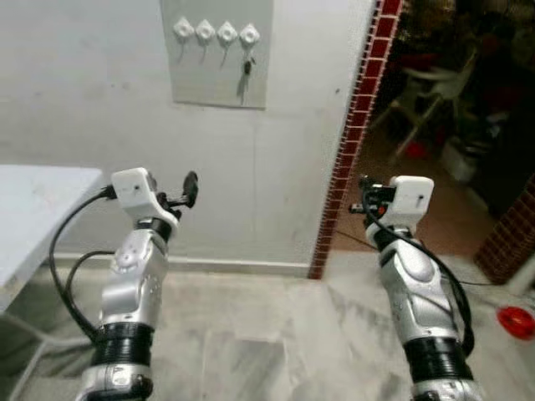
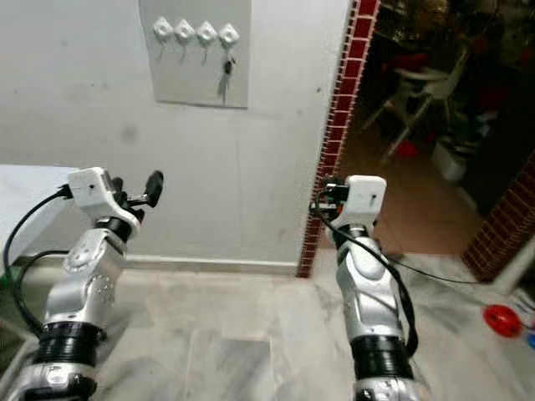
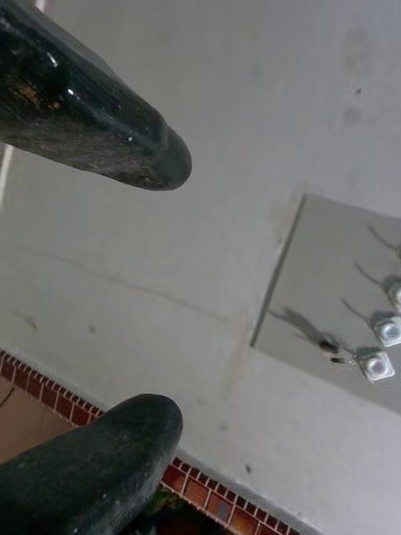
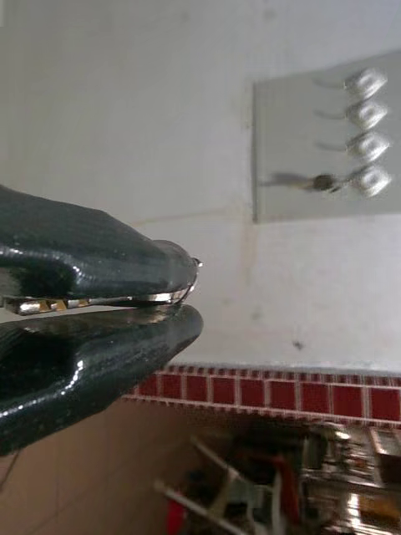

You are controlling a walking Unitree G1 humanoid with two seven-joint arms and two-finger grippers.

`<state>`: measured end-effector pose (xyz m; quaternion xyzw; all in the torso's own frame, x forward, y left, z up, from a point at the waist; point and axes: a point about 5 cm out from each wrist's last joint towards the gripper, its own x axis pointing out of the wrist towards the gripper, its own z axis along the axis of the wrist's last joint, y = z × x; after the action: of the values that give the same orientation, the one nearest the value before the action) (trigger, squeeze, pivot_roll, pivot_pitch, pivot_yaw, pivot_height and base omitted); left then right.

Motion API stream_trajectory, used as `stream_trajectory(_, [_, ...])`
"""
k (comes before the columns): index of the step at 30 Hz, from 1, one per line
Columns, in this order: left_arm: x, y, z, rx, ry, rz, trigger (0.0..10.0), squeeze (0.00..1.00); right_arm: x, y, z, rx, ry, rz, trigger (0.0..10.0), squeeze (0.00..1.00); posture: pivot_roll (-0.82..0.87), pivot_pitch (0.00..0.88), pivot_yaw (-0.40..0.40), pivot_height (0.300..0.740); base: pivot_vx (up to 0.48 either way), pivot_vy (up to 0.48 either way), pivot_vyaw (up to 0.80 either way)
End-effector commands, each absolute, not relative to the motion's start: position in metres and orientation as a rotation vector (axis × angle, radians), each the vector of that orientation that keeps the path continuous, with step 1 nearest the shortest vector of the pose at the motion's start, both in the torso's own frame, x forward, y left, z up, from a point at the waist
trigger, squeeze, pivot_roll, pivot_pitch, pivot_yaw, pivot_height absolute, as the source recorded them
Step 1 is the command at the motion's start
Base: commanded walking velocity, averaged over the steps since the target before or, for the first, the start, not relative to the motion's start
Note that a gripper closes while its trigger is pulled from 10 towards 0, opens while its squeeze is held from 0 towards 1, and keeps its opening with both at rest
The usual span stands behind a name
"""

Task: Hang keys on a hook

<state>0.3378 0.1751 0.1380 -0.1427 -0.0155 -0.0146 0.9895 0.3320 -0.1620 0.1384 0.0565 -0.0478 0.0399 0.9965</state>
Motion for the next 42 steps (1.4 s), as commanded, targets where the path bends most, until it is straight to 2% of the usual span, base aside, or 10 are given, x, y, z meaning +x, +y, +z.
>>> stream_trajectory(1, [0.3399,0.1736,0.1425,-0.287,-0.035,-0.038,10.0,0.0,0.3339,-0.1618,0.1459,0.118,-0.116,0.089,10.0,0.0,-0.02,0.0,-0.054,0.74,0.465,0.0,0.0])
stream_trajectory(11, [0.3417,0.1778,0.1407,-0.243,-0.012,0.04,10.0,0.0,0.3326,-0.1613,0.1462,0.124,-0.107,0.093,10.0,0.0,-0.02,0.0,-0.053,0.74,0.097,0.0,0.0])
stream_trajectory(42, [0.3412,0.1814,0.1387,-0.253,0.001,0.027,10.0,0.0,0.3313,-0.16,0.1446,0.127,-0.086,0.105,10.0,0.0,-0.02,0.0,-0.057,0.74,0.0,0.0,0.0])
